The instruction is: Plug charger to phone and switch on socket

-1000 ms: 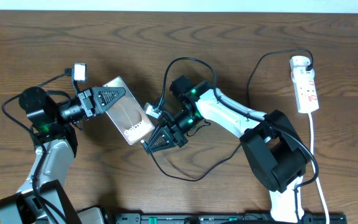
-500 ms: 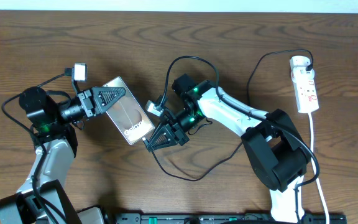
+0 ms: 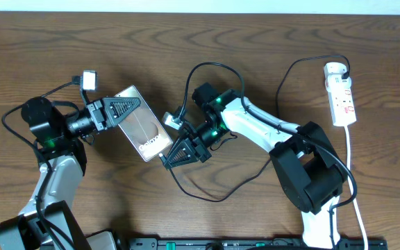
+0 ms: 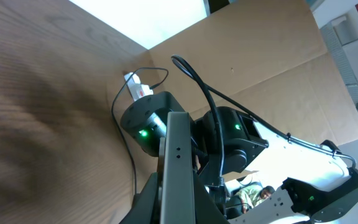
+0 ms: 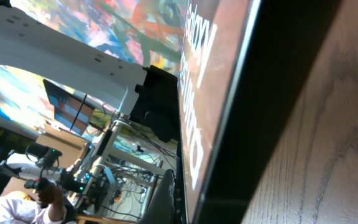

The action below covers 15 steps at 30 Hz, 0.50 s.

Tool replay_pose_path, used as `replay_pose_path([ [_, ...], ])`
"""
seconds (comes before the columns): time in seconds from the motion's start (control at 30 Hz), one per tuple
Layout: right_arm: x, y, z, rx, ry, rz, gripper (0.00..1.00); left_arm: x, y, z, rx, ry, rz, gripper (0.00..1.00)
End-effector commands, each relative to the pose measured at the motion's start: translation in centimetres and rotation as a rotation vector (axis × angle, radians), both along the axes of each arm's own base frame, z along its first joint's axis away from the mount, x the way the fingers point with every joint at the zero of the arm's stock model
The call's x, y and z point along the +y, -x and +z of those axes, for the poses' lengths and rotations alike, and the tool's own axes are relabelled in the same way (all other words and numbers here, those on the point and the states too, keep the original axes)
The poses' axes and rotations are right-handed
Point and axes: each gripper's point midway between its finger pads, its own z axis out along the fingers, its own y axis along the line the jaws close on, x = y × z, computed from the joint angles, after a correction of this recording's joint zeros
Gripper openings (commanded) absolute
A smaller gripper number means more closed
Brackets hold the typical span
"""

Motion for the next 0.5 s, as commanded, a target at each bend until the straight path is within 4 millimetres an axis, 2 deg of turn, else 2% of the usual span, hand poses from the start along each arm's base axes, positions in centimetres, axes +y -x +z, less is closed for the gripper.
replay_pose_path([
  [0.0,0.09,-0.31,0.41,0.003,-0.044,-0.003,0.01,-0.26,0.34,0.10,-0.029,-0.011,-0.022,0.07],
  [0.47,0.10,-0.34,0.35,-0.002,-0.043,-0.003,0.01,-0.25,0.33,0.09,-0.004,0.000,-0.021,0.07],
])
